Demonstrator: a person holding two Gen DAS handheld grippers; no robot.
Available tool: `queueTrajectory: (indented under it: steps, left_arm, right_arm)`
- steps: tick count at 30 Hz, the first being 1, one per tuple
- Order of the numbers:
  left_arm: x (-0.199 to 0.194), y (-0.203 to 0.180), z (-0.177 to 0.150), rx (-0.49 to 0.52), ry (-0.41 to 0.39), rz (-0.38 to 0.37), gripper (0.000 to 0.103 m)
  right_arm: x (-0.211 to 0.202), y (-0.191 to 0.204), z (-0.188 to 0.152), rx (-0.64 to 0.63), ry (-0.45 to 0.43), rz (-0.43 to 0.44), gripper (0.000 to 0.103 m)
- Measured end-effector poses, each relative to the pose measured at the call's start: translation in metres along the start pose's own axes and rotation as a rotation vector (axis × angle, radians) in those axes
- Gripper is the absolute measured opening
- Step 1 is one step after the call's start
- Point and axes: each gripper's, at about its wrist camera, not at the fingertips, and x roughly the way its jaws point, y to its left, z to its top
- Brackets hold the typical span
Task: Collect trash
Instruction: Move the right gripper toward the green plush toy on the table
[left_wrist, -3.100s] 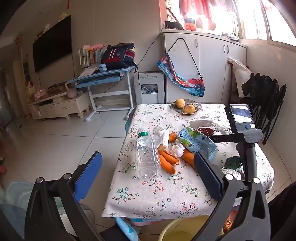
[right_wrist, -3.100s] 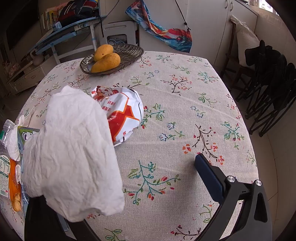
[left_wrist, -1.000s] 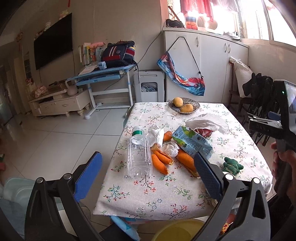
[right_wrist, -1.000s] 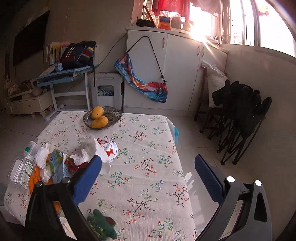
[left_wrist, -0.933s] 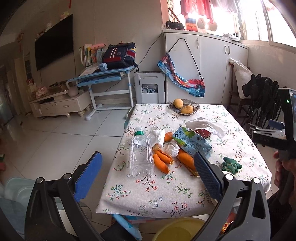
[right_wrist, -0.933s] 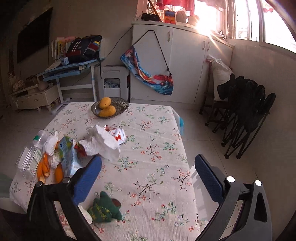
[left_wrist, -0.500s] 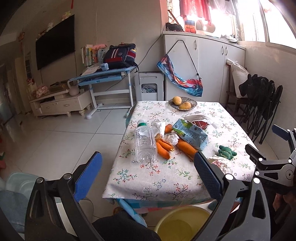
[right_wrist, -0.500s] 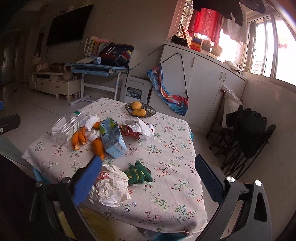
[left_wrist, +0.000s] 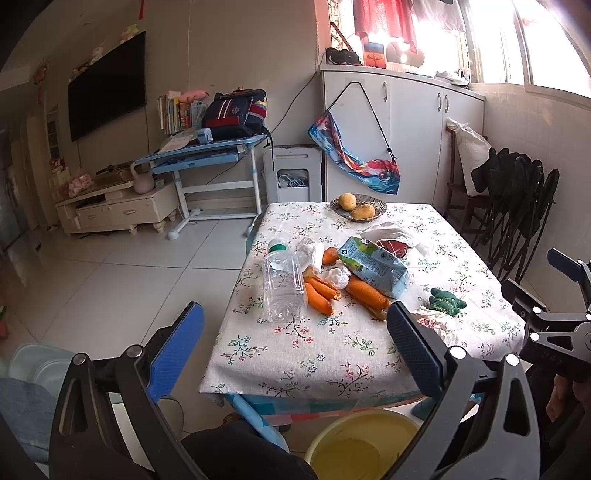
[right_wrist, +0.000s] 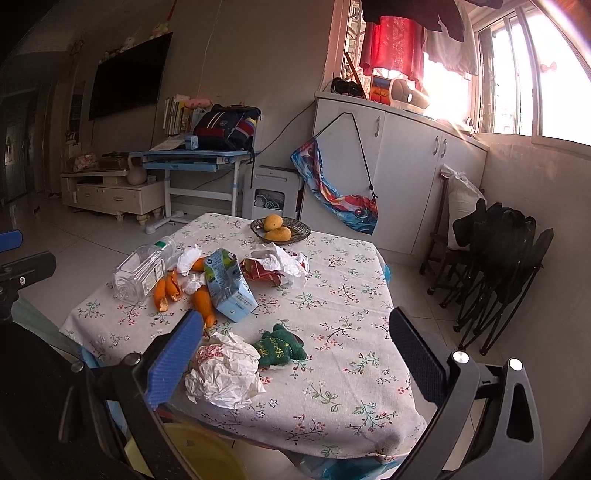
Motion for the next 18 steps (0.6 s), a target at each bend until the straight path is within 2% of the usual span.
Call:
queueTrajectory:
  steps: [18]
  left_arm:
    - [0.0020, -0.0057, -0.0008, 0.025, 0.006, 0.008, 0.096]
  right_arm:
    - [-0.0016, 0.0016, 0.0007, -0.014, 0.006, -0.002, 0.097]
